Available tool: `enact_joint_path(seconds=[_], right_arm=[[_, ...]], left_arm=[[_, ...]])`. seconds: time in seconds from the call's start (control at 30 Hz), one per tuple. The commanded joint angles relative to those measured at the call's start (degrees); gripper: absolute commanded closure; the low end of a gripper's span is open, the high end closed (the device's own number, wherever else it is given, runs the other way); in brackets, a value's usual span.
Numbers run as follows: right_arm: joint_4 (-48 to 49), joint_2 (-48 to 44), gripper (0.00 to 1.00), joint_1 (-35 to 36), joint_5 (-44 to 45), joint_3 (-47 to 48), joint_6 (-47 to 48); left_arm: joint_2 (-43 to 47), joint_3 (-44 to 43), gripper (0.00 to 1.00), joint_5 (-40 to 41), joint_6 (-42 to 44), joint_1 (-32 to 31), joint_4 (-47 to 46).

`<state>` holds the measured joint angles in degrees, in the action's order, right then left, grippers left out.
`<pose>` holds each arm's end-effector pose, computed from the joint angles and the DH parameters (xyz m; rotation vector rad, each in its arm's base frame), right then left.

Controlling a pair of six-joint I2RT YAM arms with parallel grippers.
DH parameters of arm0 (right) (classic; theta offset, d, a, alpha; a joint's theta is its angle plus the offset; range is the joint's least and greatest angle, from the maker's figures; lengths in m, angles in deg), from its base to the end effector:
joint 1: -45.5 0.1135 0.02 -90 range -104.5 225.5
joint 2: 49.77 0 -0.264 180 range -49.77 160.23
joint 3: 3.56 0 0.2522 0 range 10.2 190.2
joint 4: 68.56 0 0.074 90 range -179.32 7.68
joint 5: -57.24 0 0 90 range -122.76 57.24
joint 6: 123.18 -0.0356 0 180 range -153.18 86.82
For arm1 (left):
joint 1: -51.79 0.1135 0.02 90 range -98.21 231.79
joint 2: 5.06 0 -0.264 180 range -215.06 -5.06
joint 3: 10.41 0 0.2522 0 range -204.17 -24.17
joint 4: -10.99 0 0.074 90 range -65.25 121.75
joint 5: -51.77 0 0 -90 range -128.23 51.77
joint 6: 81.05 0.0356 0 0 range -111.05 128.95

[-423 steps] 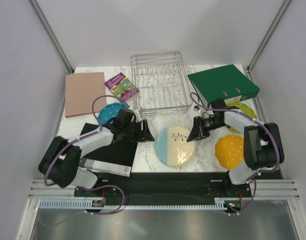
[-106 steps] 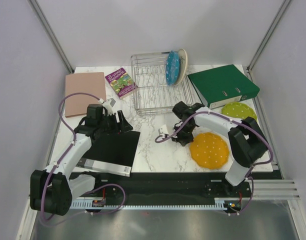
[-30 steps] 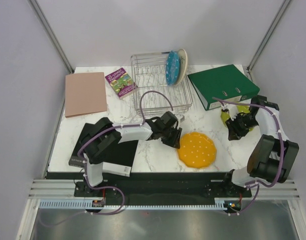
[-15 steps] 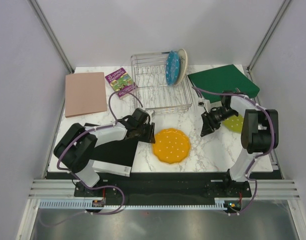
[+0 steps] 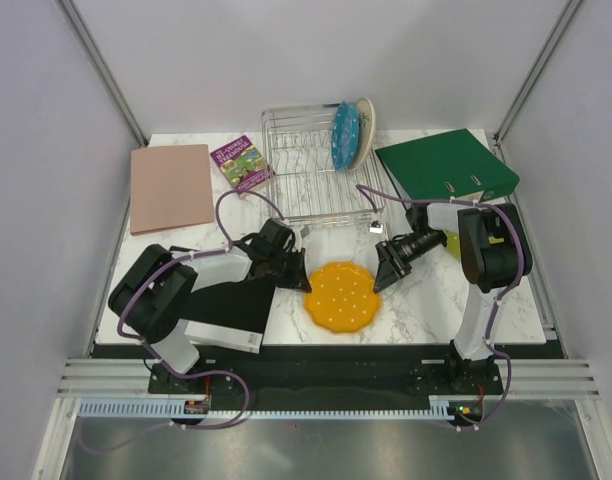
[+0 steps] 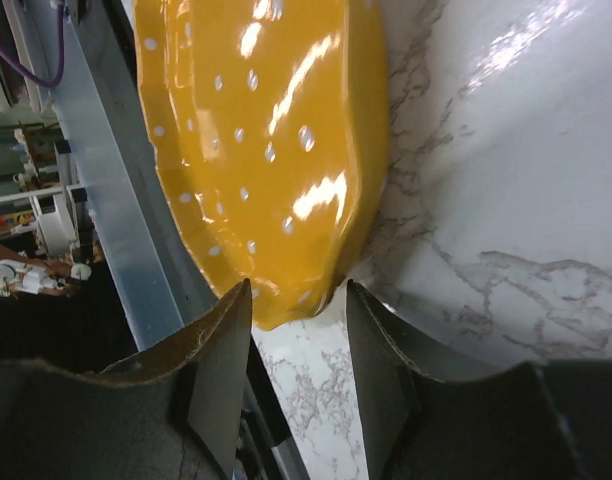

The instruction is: Load the plates into the dish rack

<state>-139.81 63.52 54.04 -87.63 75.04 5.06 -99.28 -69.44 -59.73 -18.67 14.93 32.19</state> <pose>0.2981 0.0742 0.1216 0.9108 -2.6108 -1.4828 0.2361 -0.1933 0.1422 0.3731 2.6883 -0.8717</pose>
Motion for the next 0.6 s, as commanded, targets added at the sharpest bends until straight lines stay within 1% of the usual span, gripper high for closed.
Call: enact_joint_path(seconds=[0.0, 0.03, 0.2, 0.4, 0.57], right_arm=[[10.55, -0.18, 0.5, 0.61, -1.05, -2.43, -8.07], [12.39, -0.01, 0.49, 0.69, -0.59, -2.7, -8.53], [13.02, 3.32, 0.49, 1.04, -0.5, -2.53, -8.01], [11.88, 8.07, 0.49, 4.02, -1.2, -0.33, -8.8], [11.26, 9.49, 0.49, 5.7, -3.48, 0.81, -8.71]], left_arm=[[-1.85, -0.17, 0.98, -4.08, -0.85, 0.12, -0.76], [-1.85, 0.1, 0.98, -4.51, -1.03, 0.47, -1.11], [-1.68, 0.98, 0.98, -4.61, -1.91, 1.7, -2.43], [-3.08, -2.18, 0.98, -6.1, -3.49, 1.88, -3.13], [-4.14, -3.68, 0.98, -8.21, -5.43, 1.79, -4.98]])
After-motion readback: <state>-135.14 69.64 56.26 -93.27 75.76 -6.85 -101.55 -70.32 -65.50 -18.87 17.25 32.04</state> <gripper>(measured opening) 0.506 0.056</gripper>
